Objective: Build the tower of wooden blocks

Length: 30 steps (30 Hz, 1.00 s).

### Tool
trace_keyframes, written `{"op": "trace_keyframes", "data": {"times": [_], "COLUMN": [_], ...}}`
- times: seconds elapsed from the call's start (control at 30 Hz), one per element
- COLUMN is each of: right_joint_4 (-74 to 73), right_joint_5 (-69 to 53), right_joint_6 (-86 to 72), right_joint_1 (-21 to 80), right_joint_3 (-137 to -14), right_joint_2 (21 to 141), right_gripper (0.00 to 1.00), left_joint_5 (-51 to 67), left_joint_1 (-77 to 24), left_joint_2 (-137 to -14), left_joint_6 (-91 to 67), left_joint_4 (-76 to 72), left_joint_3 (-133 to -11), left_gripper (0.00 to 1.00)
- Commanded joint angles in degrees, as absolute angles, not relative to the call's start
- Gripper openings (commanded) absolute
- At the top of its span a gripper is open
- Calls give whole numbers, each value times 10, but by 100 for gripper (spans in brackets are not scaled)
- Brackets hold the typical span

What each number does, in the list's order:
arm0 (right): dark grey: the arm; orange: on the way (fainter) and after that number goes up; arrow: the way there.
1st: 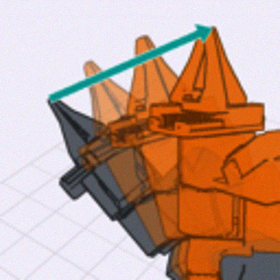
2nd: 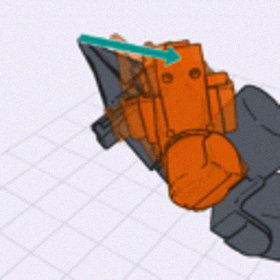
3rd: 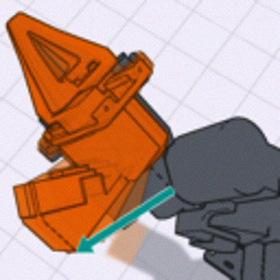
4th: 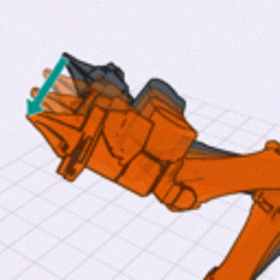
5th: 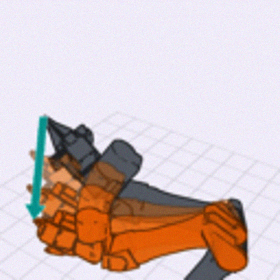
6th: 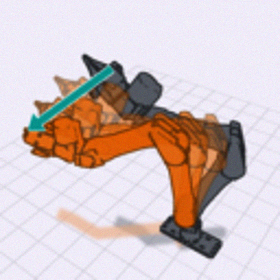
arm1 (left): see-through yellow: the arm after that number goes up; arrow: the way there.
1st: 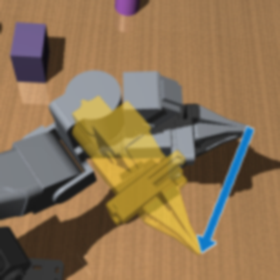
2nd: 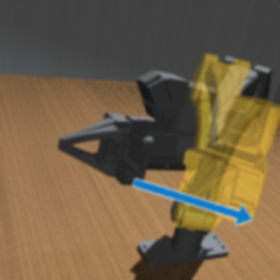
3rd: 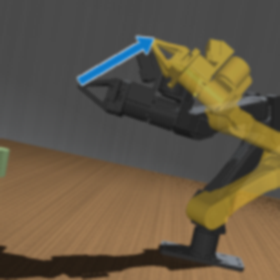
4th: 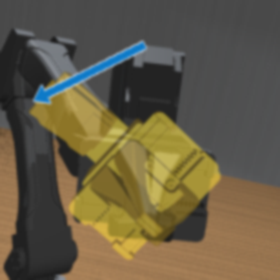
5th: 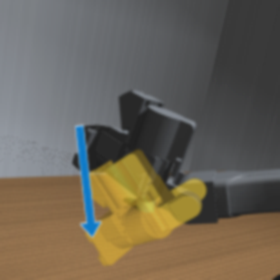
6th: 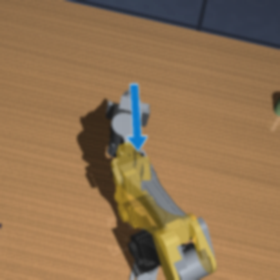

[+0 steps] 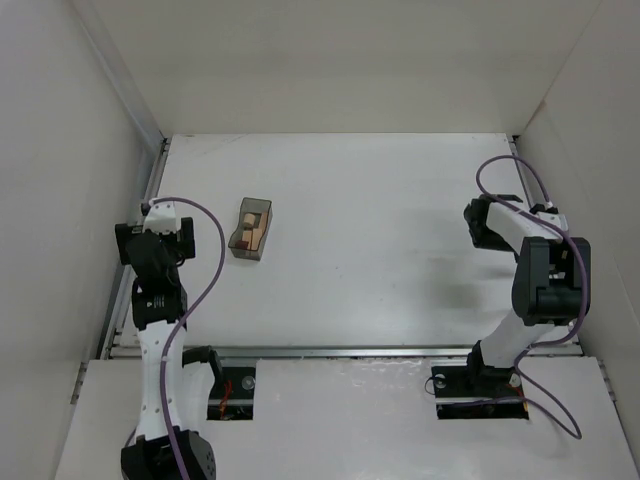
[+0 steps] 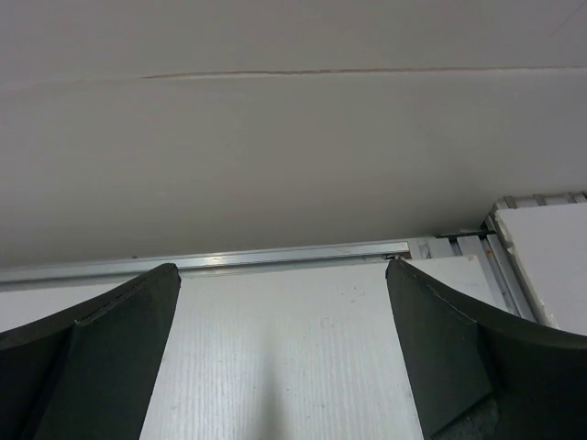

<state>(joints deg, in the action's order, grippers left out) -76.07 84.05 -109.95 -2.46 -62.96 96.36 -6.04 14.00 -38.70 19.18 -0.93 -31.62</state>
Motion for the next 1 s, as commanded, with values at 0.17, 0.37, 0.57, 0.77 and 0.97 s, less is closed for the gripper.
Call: {"op": "trace_keyframes", "data": {"times": [0.17, 0.37, 0.57, 0.77, 0.97], "right_joint_4": [-793, -559, -262, -295, -282], "right_joint_5": [894, 563, 119, 148, 155], "right_joint_6": [-901, -374, -192, -186, -207], "right_joint_1": [0, 91, 161, 185, 215], "right_joint_3": [-800, -1084, -937, -857, -781], "right_joint_2": [1003, 1046, 924, 916, 897], "right_gripper": [100, 100, 100, 100, 100], "left_joint_5": [32, 204, 259, 141, 127], "left_joint_1": [142, 135, 64, -9, -9], "left_joint_2": [-409, -614, -970, -983, -994], "left_joint_6": [275, 291, 223, 165, 144], "left_joint_4": [104, 265, 577, 456, 402], "left_joint_3": [-413, -719, -1026, -866, -800], "left_gripper": [100, 100, 80, 64, 47]}}
